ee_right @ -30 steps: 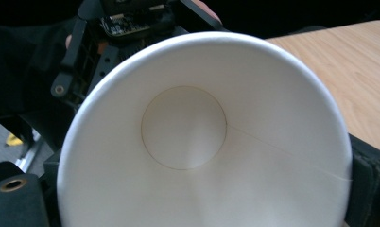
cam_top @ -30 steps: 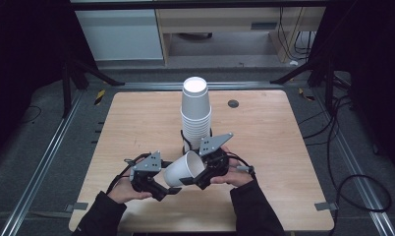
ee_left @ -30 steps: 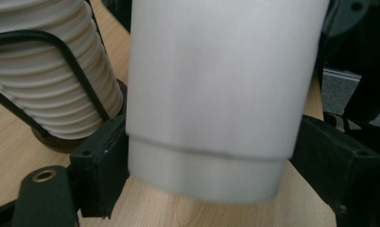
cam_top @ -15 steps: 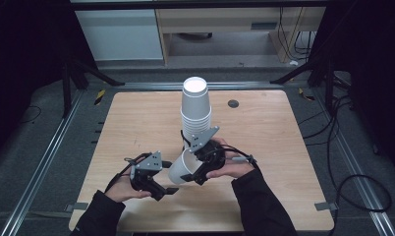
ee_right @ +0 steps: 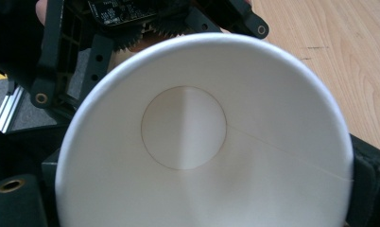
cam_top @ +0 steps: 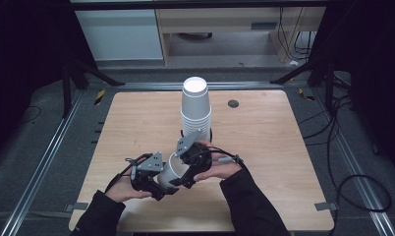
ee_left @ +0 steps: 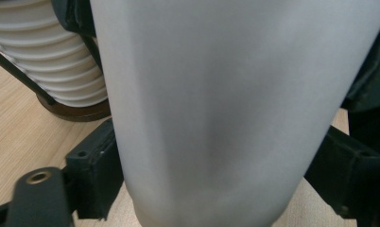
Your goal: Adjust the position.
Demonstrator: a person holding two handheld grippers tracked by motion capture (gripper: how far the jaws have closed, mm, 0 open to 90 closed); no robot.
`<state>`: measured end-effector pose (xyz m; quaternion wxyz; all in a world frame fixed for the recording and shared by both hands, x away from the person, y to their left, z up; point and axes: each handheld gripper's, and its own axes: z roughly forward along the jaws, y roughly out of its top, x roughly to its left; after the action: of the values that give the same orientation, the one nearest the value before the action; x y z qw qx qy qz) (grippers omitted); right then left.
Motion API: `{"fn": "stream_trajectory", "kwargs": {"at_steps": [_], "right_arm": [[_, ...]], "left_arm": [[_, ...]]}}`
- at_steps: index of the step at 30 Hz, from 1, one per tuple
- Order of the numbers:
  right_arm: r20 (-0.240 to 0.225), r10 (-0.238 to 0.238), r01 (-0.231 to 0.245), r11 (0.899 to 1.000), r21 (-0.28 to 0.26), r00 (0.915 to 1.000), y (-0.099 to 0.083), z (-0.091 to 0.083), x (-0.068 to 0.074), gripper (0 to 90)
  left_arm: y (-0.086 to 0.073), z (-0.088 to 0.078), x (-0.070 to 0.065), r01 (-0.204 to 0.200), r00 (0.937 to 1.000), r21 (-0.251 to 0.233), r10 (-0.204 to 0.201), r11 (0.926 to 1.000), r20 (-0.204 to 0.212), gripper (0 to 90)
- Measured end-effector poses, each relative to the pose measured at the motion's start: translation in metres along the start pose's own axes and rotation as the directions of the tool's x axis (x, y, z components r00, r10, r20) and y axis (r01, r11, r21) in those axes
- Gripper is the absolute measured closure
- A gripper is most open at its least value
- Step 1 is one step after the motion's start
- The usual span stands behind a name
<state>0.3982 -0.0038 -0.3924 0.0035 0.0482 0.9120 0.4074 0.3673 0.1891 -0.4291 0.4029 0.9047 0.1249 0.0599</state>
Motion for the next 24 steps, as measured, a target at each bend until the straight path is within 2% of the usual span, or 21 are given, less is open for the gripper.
{"fn": "stream_trajectory", "kwargs": {"at_steps": [3,13,15,24], "right_arm": [[-0.005,-0.003,0.003,1.0,-0.003,1.0,0.0008,0.0015,0.0004,7.9],[-0.006,-0.001,0.001,1.0,0.0,1.0,-0.0003,0.0028,0.0008,6.7],[0.009,-0.013,0.013,1.0,-0.006,0.9999,-0.0005,0.0034,0.0013,6.0],[0.038,0.006,-0.004,0.999,-0.052,0.9992,-0.0031,-0.0036,0.0007,3.3]], "left_arm": [[0.0,-0.0007,0.0003,0.004,1.0,-0.002,-0.004,1.0,0.001,21.1],[0.0001,-0.0004,-0.0004,0.001,1.0,0.008,-0.001,1.0,-0.006,22.6],[0.0001,0.0,-0.0003,-0.003,0.9999,0.009,0.003,1.0,-0.016,22.7],[-0.0012,-0.0015,0.002,0.007,0.9997,0.004,-0.007,1.0,-0.025,22.9]]}}
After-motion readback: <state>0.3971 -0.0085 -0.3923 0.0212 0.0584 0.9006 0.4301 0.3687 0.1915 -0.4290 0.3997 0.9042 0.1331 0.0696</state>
